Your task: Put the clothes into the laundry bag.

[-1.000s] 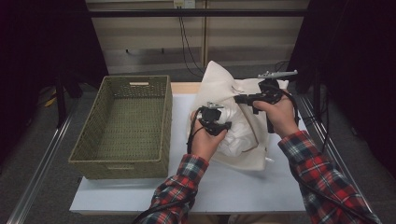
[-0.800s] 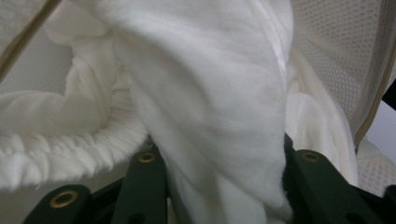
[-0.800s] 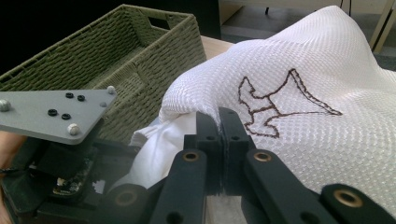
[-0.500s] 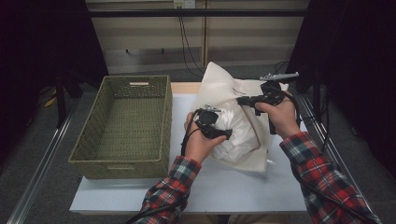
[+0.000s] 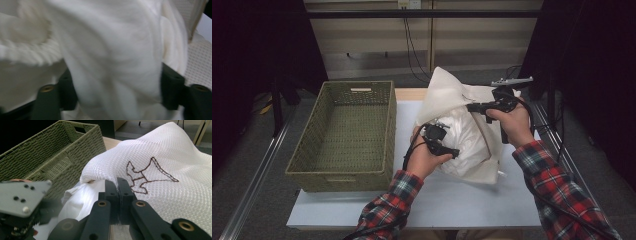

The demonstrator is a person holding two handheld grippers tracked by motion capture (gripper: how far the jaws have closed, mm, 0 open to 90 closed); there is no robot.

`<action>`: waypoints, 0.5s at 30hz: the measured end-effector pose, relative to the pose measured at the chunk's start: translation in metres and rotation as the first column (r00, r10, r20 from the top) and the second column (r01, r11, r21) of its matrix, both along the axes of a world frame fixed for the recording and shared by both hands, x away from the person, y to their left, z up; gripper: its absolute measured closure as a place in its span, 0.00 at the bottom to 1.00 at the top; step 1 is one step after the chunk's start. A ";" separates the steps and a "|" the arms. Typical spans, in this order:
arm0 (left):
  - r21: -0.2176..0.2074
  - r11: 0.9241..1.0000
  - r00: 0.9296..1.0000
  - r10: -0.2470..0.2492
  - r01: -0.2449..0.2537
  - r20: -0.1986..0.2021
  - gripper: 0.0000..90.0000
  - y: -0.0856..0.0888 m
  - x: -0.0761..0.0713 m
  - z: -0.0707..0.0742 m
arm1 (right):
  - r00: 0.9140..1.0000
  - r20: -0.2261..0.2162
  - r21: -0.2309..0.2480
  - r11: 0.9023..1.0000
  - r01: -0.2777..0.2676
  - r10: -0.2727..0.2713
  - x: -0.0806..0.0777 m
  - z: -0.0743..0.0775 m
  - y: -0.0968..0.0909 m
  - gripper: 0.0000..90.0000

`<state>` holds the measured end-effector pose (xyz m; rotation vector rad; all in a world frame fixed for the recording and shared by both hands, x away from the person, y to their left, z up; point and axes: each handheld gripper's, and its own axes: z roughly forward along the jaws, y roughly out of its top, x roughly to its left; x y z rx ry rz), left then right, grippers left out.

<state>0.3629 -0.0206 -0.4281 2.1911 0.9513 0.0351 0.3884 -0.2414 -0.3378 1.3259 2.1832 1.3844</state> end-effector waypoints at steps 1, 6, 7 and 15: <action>0.008 1.000 1.000 -0.002 0.002 -0.011 0.40 0.000 0.001 -0.002 | 1.000 0.000 0.002 1.000 0.003 -0.003 0.000 0.000 0.000 0.99; 0.010 1.000 0.999 -0.005 0.006 -0.033 0.65 -0.003 0.000 -0.004 | 1.000 0.002 0.002 1.000 0.004 -0.004 0.000 0.001 -0.002 0.99; 0.013 1.000 0.999 -0.002 0.003 -0.033 0.71 -0.003 0.000 -0.004 | 1.000 0.002 0.002 1.000 0.003 -0.003 0.000 0.001 -0.002 0.99; 0.013 1.000 1.000 0.009 -0.009 0.002 0.83 -0.007 -0.001 -0.004 | 1.000 -0.001 0.007 1.000 -0.004 0.004 0.000 0.001 0.000 0.99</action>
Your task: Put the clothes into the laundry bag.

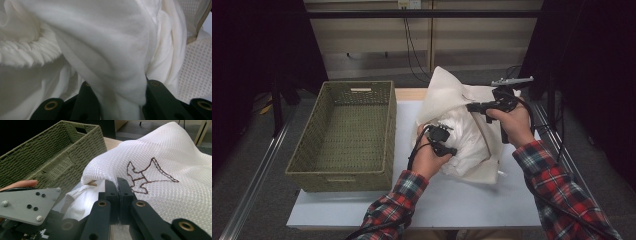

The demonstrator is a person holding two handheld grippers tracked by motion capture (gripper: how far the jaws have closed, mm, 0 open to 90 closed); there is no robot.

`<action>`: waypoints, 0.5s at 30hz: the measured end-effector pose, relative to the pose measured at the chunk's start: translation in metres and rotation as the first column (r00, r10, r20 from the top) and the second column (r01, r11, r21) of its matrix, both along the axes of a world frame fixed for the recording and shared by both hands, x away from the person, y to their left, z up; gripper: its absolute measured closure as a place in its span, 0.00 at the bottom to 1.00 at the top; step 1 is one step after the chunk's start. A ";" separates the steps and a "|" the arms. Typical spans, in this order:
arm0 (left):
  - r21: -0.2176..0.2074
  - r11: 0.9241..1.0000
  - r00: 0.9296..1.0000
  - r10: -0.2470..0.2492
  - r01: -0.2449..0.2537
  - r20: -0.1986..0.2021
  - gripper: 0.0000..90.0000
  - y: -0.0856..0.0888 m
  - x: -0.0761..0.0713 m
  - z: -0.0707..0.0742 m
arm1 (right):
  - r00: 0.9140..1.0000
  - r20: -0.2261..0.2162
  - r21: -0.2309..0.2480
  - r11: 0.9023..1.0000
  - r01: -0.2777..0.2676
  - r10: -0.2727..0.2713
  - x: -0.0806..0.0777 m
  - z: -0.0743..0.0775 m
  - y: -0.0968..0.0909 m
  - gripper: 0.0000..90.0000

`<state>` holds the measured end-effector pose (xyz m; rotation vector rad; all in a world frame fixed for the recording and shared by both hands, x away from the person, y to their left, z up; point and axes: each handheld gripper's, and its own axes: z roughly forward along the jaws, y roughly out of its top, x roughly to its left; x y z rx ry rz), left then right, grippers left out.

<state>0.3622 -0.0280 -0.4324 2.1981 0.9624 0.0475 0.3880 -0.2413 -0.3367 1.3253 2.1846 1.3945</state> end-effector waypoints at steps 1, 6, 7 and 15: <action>-0.001 1.000 1.000 0.005 -0.005 0.008 0.84 -0.001 0.000 0.000 | 1.000 0.003 -0.001 1.000 0.001 -0.001 0.000 0.000 0.000 0.99; -0.022 1.000 1.000 0.019 -0.019 0.011 0.84 -0.003 0.002 0.004 | 1.000 0.001 0.003 1.000 -0.002 0.002 0.000 0.001 0.001 0.99; -0.035 0.999 1.000 0.020 -0.020 0.012 0.84 -0.004 0.003 0.004 | 1.000 0.002 0.002 1.000 -0.003 0.003 0.000 0.001 0.001 0.99; -0.062 0.998 0.999 0.033 -0.032 0.015 0.85 -0.009 0.009 0.006 | 1.000 0.006 0.007 1.000 -0.007 0.007 -0.001 0.002 0.002 0.99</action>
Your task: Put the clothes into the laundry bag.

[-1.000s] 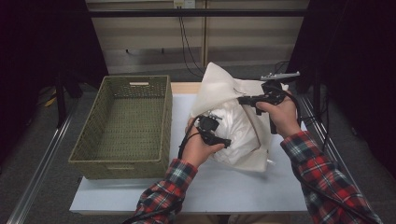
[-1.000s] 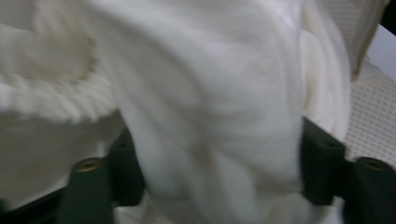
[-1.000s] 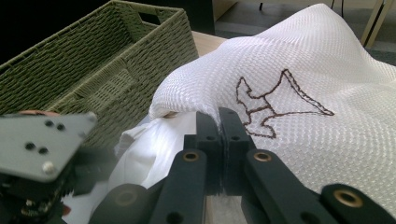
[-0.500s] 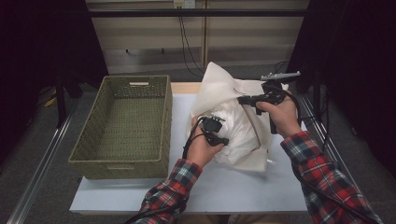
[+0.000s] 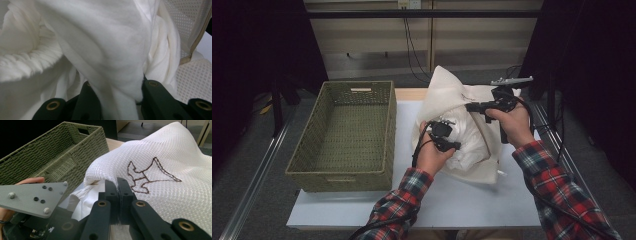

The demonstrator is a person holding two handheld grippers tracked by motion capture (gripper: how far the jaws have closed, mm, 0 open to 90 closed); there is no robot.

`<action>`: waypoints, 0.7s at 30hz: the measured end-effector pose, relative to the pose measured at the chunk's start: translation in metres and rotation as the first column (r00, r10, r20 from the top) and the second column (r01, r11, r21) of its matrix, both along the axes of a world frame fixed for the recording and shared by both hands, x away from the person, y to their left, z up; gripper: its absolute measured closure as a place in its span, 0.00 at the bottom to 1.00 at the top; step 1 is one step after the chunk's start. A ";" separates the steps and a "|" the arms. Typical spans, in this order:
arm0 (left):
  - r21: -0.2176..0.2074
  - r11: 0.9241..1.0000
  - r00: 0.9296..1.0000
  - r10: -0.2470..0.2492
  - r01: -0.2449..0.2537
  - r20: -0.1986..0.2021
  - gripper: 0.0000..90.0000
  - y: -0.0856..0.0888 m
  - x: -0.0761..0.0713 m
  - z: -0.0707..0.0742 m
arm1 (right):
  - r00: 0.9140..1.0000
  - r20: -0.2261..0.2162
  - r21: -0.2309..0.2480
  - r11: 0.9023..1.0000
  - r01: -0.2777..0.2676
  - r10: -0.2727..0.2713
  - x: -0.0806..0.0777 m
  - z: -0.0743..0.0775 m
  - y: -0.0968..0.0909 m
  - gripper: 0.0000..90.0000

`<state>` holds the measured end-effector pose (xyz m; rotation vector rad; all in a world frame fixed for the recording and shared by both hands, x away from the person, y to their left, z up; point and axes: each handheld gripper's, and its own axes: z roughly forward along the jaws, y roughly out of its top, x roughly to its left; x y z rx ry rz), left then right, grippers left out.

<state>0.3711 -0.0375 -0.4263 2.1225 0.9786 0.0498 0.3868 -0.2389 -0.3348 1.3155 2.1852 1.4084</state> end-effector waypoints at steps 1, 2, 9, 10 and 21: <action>0.000 1.000 1.000 0.002 -0.002 0.008 0.85 -0.001 0.000 0.001 | 1.000 -0.003 0.003 1.000 0.000 0.000 0.000 0.000 0.000 0.99; -0.006 1.000 1.000 0.001 -0.001 0.010 0.85 -0.002 0.001 0.001 | 1.000 -0.003 0.003 1.000 0.000 0.000 0.000 0.000 -0.001 0.99; -0.041 0.999 1.000 0.017 -0.017 0.009 0.85 -0.010 0.008 0.003 | 1.000 -0.005 0.014 1.000 -0.001 0.001 -0.001 -0.002 -0.001 0.99; -0.038 0.999 1.000 0.021 -0.020 0.013 0.85 -0.012 0.009 0.004 | 1.000 -0.004 0.013 1.000 -0.003 0.003 -0.001 -0.002 -0.001 0.99; -0.044 0.999 1.000 0.012 -0.011 0.017 0.80 -0.014 0.010 -0.002 | 1.000 -0.003 0.014 1.000 0.003 -0.003 -0.002 -0.001 -0.005 0.99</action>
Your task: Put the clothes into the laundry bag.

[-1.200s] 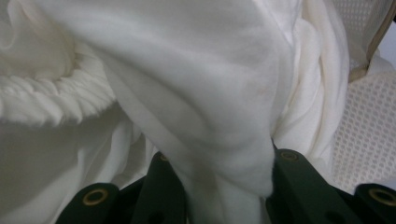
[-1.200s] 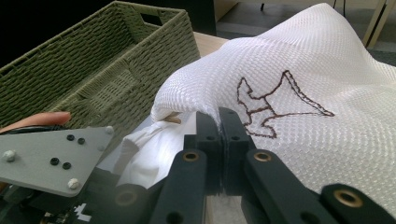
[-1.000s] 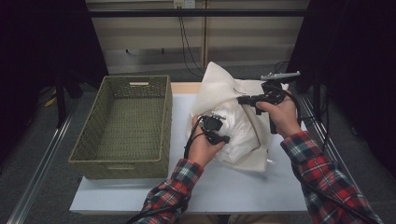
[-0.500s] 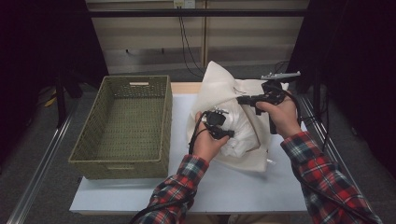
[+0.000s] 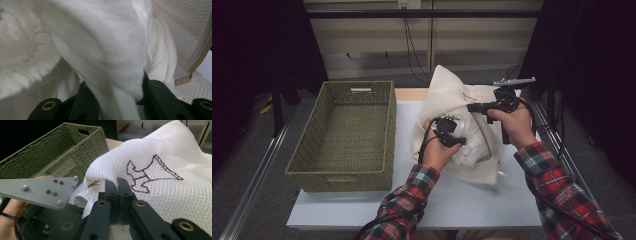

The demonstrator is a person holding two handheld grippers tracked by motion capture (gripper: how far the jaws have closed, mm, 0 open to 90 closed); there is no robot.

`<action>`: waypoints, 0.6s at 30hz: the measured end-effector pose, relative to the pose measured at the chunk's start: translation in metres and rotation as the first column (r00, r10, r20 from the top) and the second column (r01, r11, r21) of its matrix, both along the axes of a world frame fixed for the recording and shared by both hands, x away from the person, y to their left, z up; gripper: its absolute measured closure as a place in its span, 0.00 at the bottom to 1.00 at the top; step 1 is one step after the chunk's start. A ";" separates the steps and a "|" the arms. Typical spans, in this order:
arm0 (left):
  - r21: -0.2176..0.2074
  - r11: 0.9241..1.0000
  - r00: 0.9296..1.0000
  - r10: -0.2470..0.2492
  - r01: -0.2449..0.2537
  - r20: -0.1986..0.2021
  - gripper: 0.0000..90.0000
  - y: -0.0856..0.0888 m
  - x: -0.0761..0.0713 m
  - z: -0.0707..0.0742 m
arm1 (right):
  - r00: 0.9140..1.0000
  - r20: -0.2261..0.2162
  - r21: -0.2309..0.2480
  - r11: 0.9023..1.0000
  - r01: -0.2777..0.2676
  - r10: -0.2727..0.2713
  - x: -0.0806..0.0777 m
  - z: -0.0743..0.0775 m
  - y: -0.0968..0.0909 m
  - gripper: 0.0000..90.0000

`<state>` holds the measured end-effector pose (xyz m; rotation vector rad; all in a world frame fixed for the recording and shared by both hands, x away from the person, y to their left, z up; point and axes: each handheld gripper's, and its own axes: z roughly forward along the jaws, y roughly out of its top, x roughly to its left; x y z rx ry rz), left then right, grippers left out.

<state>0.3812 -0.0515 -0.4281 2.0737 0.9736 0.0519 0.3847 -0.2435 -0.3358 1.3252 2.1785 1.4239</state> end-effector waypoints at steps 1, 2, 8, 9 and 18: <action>0.009 1.000 1.000 -0.002 0.002 -0.002 0.78 0.001 0.000 0.000 | 1.000 0.000 0.000 1.000 0.001 -0.001 0.000 0.000 0.000 0.99; 0.012 1.000 1.000 0.002 -0.002 -0.005 0.75 0.001 -0.001 0.000 | 1.000 0.000 -0.005 1.000 0.000 0.000 0.000 0.000 0.000 0.99; 0.025 1.000 1.000 -0.002 0.001 0.030 0.58 0.009 -0.006 0.004 | 1.000 -0.002 -0.014 1.000 0.002 -0.002 0.000 -0.002 0.000 0.99; 0.044 0.999 0.999 -0.007 0.005 0.043 0.53 0.010 -0.007 0.006 | 1.000 -0.001 -0.014 1.000 0.002 -0.002 0.001 -0.003 0.000 0.99; 0.121 0.992 0.993 0.023 -0.037 0.113 0.22 0.025 -0.013 0.013 | 1.000 -0.003 -0.019 1.000 0.003 -0.003 0.001 -0.003 0.001 0.99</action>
